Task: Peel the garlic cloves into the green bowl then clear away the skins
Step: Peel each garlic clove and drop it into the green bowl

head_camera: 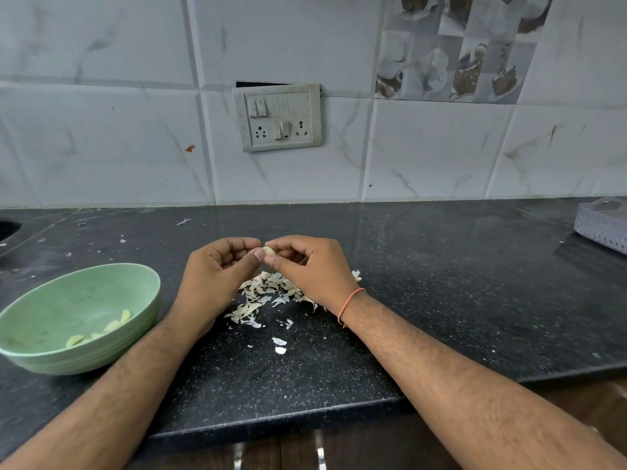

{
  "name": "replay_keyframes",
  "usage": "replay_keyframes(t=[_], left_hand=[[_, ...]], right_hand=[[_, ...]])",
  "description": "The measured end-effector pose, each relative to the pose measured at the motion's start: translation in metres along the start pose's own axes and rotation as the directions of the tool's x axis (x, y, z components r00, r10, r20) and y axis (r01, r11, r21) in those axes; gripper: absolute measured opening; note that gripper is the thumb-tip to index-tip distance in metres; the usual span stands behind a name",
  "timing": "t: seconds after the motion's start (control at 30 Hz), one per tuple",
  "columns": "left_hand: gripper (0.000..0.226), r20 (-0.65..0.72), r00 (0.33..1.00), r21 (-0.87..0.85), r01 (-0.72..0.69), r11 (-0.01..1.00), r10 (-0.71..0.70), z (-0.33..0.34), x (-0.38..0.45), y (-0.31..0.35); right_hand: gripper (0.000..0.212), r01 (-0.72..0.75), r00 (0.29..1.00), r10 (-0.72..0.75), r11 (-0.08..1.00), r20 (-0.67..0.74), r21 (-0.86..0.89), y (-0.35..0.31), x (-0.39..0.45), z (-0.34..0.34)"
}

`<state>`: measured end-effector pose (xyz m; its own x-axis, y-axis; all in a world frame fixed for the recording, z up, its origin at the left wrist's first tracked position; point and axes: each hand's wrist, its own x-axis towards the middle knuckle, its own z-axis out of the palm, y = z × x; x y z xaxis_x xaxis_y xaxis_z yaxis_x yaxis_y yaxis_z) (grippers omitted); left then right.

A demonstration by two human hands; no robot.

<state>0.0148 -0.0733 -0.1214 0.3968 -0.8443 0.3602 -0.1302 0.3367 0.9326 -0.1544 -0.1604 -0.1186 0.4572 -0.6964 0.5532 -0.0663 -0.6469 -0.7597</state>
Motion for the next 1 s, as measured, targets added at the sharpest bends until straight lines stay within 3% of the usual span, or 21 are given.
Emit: replay_keyframes(t=[0.17,0.57,0.83,1.0], left_hand=[[0.021,0.027,0.998,-0.048,0.054,0.997,-0.053,0.002,-0.002,0.003],[0.028,0.062,0.998,-0.078,0.014,0.997,-0.009,0.001,-0.003,0.006],[0.036,0.145,0.989,0.123,-0.048,0.991,0.030,0.001,0.001,-0.005],[0.034,0.129,0.991,0.088,-0.045,0.995,0.034,-0.001,0.004,-0.007]], right_hand=[[0.019,-0.028,0.999,0.027,0.999,0.016,0.030,0.001,0.000,-0.001],[0.019,-0.223,0.971,0.176,0.917,0.164,0.331,0.002,0.004,-0.003],[0.015,-0.262,0.965,0.228,0.879,0.132,0.398,0.002,0.005,-0.001],[0.013,-0.221,0.973,0.179,0.908,0.146,0.355,0.001,0.004,-0.001]])
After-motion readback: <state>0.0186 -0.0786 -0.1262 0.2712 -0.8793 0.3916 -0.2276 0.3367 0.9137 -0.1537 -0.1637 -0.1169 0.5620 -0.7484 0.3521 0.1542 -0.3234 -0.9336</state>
